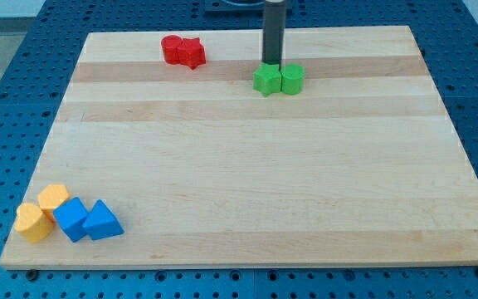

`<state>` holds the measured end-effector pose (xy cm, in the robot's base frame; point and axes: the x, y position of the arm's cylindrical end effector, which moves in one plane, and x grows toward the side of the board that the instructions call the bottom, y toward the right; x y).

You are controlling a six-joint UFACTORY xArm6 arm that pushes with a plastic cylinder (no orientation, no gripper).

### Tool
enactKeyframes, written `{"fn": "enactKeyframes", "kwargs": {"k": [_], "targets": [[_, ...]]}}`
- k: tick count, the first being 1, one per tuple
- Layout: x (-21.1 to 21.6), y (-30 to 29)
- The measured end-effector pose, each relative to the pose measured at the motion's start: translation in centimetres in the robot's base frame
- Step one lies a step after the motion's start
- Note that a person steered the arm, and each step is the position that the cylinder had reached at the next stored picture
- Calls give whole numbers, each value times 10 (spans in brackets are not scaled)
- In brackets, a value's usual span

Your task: Place the green star above the blue triangle

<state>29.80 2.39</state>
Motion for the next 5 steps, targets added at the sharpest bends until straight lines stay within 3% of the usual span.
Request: {"fn": "enactKeyframes", "kwargs": {"k": [1,2,4,5], "targets": [[39,-30],[70,-12],[46,4],[77,10]]}}
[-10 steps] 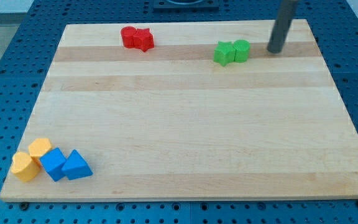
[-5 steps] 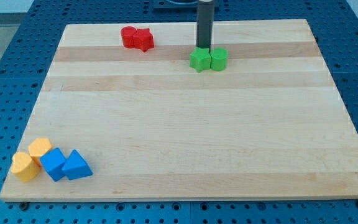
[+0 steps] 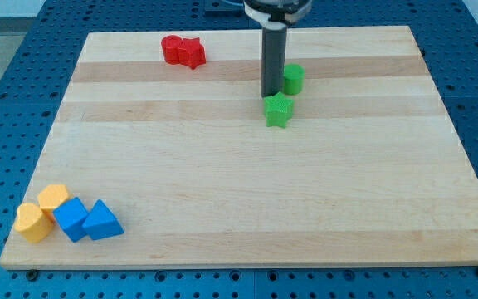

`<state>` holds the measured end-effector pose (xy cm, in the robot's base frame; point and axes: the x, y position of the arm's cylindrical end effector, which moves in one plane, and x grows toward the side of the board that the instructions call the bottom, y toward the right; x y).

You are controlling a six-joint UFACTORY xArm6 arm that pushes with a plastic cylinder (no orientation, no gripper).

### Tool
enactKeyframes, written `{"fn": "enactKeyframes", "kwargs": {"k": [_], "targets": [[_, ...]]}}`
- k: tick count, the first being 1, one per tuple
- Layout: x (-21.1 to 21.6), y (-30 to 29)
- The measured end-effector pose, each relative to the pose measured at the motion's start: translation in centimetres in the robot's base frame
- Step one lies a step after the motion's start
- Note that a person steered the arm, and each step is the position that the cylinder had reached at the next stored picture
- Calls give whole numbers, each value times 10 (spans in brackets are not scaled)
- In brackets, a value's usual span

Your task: Place the green star above the blue triangle

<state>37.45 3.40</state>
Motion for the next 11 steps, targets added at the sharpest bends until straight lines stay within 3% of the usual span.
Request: {"fn": "enactKeyframes", "kwargs": {"k": [2,4,5,7,8,9,10,11], "targets": [[70,-2],[50,20],[75,49],[93,1],[107,2],[118,44],[132,46],[132,11]]}}
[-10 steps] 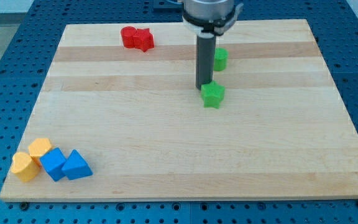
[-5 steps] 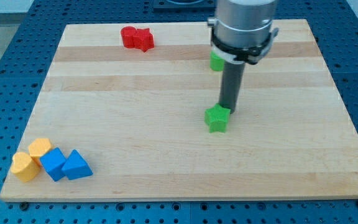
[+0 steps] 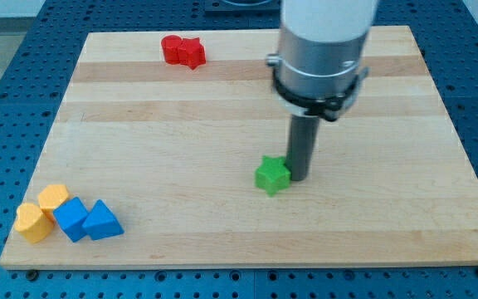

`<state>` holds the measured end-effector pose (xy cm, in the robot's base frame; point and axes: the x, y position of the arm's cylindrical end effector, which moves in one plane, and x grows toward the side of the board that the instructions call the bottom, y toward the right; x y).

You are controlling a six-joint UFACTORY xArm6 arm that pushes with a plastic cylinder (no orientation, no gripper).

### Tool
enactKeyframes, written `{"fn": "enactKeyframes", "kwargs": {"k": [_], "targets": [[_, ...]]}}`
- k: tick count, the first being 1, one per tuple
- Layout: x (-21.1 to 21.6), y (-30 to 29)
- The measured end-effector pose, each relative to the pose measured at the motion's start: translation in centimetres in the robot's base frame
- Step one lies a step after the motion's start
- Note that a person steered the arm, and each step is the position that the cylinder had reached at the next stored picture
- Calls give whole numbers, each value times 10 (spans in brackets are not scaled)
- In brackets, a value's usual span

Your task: Place the green star above the blue triangle

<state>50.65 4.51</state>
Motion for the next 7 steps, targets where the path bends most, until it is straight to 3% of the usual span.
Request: {"fn": "enactKeyframes", "kwargs": {"k": [2,4,7], "targets": [[31,-78],[54,-104],[52,-180]]}}
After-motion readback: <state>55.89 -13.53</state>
